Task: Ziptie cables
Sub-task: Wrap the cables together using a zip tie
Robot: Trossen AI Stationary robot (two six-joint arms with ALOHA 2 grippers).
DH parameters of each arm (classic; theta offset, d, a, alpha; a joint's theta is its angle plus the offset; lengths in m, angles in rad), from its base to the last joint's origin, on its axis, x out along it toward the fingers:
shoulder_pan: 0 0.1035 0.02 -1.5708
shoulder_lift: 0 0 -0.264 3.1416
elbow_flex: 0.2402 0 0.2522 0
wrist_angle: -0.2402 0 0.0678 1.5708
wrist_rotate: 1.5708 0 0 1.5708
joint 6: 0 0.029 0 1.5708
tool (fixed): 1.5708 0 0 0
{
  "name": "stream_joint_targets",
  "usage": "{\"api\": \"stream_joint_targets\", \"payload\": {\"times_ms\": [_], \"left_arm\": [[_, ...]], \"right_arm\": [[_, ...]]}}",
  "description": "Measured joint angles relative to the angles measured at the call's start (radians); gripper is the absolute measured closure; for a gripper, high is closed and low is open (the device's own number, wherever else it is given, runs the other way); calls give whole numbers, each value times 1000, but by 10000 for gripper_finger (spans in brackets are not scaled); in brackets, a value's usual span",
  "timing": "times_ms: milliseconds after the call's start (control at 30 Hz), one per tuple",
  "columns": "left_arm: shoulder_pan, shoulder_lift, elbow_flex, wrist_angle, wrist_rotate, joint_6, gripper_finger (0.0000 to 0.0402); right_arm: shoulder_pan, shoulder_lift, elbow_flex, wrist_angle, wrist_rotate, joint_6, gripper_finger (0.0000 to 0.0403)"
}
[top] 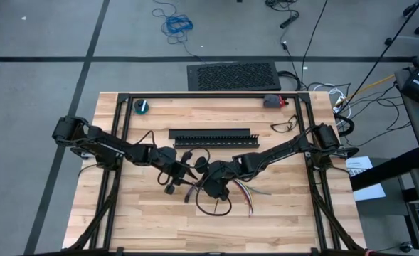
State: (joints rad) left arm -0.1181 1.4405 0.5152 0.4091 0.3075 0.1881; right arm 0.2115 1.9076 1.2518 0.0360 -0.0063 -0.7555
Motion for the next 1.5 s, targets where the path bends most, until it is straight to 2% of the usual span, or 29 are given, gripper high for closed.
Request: {"api": "stream_joint_targets", "payload": {"times_ms": [433,633,800,933,1133,1333,1500], "left_arm": [[2,40,29,4,64,-26,295],[2,50,31,3,65,-25,324],[6,50,31,2,65,-25,365],[17,50,31,-3,121,-18,390],[22,60,32,-9,106,72,391],[29,125,34,14,104,154,391],[28,155,33,43,120,194,392]], "right_arm": [[-2,0,0,35,3,-14,403],[-2,0,0,35,3,-11,403],[-2,0,0,28,3,-7,403],[-2,0,0,27,7,-5,403],[10,-7,0,15,146,-5,403],[45,-37,-3,-9,300,9,402],[54,-59,-3,-12,385,11,402]]}}
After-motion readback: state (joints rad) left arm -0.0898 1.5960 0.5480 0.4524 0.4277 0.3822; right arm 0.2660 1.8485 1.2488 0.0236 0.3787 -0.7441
